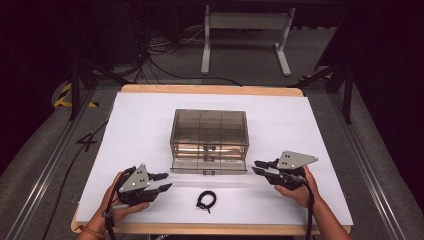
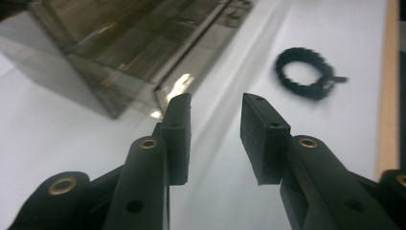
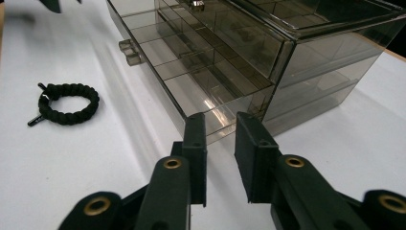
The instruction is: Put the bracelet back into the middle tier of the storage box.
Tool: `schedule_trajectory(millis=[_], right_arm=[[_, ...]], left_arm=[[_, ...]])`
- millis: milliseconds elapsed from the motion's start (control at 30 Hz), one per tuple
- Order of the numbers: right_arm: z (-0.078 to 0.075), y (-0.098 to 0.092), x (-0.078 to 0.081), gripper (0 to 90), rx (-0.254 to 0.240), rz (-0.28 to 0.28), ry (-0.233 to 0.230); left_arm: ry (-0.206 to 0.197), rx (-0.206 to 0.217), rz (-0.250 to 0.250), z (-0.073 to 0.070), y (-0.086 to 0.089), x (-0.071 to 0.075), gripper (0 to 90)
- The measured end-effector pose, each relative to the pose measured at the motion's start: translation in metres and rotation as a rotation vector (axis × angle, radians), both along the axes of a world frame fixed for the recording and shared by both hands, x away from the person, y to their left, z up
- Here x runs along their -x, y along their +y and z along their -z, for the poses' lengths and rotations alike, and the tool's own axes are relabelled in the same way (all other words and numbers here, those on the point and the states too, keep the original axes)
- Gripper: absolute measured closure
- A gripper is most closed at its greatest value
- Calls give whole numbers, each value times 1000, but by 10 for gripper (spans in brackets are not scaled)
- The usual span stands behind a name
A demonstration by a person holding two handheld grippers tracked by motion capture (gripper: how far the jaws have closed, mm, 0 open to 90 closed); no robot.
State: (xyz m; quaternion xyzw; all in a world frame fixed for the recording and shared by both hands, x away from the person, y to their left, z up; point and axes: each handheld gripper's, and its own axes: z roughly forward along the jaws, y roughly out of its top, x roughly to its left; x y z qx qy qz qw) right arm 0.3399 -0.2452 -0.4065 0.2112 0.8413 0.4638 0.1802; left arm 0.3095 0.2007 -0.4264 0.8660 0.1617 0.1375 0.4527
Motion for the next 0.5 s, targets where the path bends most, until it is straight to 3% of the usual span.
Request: schedule_trajectory(millis=[233, 433, 500], right_arm=[[-5, -1, 4, 679, -4, 37, -7], [-3, -11, 11, 632, -15, 65, 4], [-2, -12, 11, 627, -10, 70, 5]], left_arm=[[22, 15, 51, 1, -19, 12, 597], [31, 2, 160, 1, -48, 24, 603], [37, -2, 175, 1, -52, 25, 600]])
